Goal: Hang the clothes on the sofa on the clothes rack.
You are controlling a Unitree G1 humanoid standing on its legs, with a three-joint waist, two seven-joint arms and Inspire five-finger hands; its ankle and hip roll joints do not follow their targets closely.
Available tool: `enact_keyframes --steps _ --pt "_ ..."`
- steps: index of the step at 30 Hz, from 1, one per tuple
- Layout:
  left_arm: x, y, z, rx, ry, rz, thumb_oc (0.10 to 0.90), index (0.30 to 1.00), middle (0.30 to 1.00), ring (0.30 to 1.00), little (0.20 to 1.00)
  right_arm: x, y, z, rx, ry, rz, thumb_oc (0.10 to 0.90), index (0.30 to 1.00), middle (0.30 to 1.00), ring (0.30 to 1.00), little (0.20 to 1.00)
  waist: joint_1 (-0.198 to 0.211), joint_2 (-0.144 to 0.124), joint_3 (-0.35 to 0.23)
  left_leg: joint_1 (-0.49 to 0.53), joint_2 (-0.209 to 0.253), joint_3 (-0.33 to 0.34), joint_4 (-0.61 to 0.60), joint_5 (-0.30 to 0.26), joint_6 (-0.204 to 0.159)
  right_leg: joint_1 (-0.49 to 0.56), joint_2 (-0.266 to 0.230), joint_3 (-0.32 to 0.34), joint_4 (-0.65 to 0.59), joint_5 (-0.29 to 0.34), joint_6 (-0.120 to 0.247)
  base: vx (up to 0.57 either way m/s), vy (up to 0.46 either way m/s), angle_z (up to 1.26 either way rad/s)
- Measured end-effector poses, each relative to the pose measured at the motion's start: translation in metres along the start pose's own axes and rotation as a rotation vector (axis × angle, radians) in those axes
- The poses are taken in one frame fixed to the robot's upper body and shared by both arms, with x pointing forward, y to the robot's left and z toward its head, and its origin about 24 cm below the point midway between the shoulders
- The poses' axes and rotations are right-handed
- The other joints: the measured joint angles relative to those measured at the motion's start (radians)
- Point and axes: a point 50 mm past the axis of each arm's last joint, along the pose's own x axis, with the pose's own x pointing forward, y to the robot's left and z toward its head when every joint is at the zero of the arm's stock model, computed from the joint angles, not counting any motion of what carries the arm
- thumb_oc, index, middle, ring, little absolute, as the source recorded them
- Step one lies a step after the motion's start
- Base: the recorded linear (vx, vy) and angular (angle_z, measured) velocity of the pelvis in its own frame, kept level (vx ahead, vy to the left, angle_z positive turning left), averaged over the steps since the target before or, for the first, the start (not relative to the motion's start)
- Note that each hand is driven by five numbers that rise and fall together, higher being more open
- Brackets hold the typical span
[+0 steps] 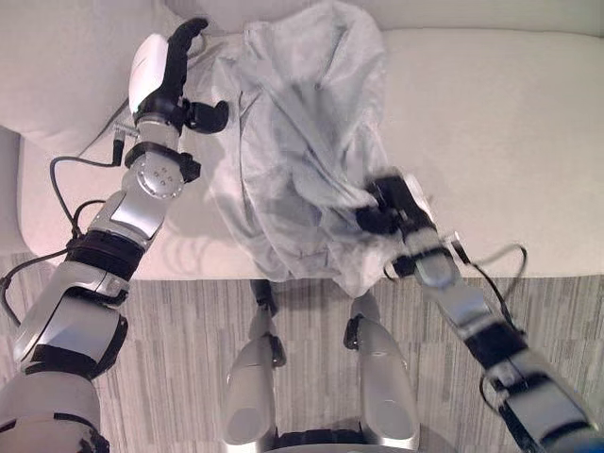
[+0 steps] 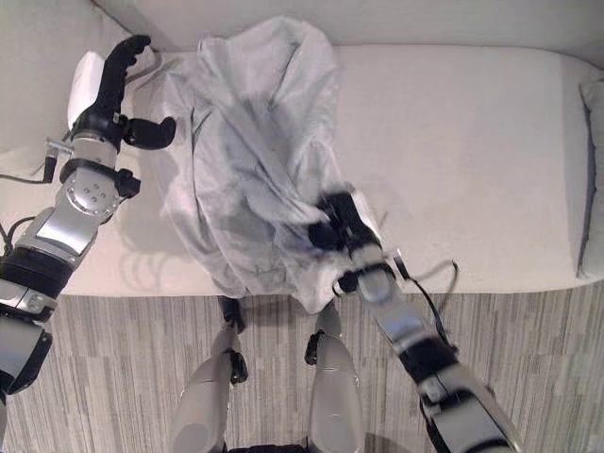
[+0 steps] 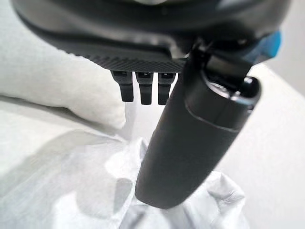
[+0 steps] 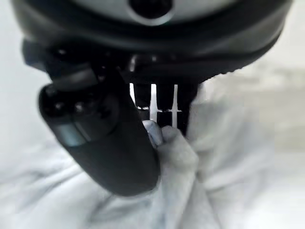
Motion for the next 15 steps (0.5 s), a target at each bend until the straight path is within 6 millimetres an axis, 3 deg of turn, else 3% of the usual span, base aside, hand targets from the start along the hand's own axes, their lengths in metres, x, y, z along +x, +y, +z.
enact_keyframes --steps 1,4,5,7,15 --pt "-0.001 -0.005 0.001 -0.012 0.000 -0.010 0.800 0.900 0.900 0.900 0.900 0.001 -0.012 -0.013 -0.003 0.060 -0.051 0.400 0.300 0.300 0.300 0.300 -0.008 -0.005 0.000 -0.002 -0.001 0.008 0.000 0.000 0.000 -0.008 0.000 0.008 0.000 0.002 0.003 0.02 -0.031 -0.19" --pt "-0.008 -0.017 -0.005 -0.027 0.022 -0.052 0.800 0.900 0.900 0.900 0.900 -0.004 -0.028 -0.017 0.029 0.058 -0.131 0.400 0.300 0.300 0.300 0.300 -0.029 -0.006 0.001 -0.002 0.002 0.032 -0.004 0.000 0.000 -0.026 0.006 0.033 0.000 0.000 0.009 0.00 -0.029 -0.24" --pt "-0.010 -0.023 -0.005 -0.038 0.031 -0.071 0.800 0.900 0.900 0.900 0.900 -0.005 -0.026 -0.014 0.032 0.036 -0.129 0.400 0.300 0.300 0.300 0.300 -0.055 -0.007 0.002 -0.004 0.005 0.043 -0.002 0.002 -0.002 -0.035 0.010 0.040 0.000 0.002 0.010 0.00 -0.045 -0.25" --pt "-0.011 -0.031 -0.005 -0.049 0.036 -0.099 0.800 0.900 0.900 0.900 0.900 -0.005 -0.022 -0.006 0.038 -0.007 -0.113 0.400 0.300 0.300 0.300 0.300 -0.071 -0.007 0.002 -0.006 0.005 0.052 -0.002 0.003 -0.002 -0.043 0.011 0.050 0.000 0.005 0.007 0.00 -0.020 -0.16" --pt "-0.005 -0.046 0.019 -0.071 -0.030 -0.156 0.800 0.900 0.900 0.900 0.900 0.001 -0.005 0.012 0.029 -0.067 -0.050 0.400 0.300 0.300 0.300 0.300 -0.077 -0.004 0.004 -0.018 0.003 0.082 0.000 -0.003 -0.004 -0.078 0.017 0.085 0.000 0.015 0.000 0.03 -0.016 -0.11"
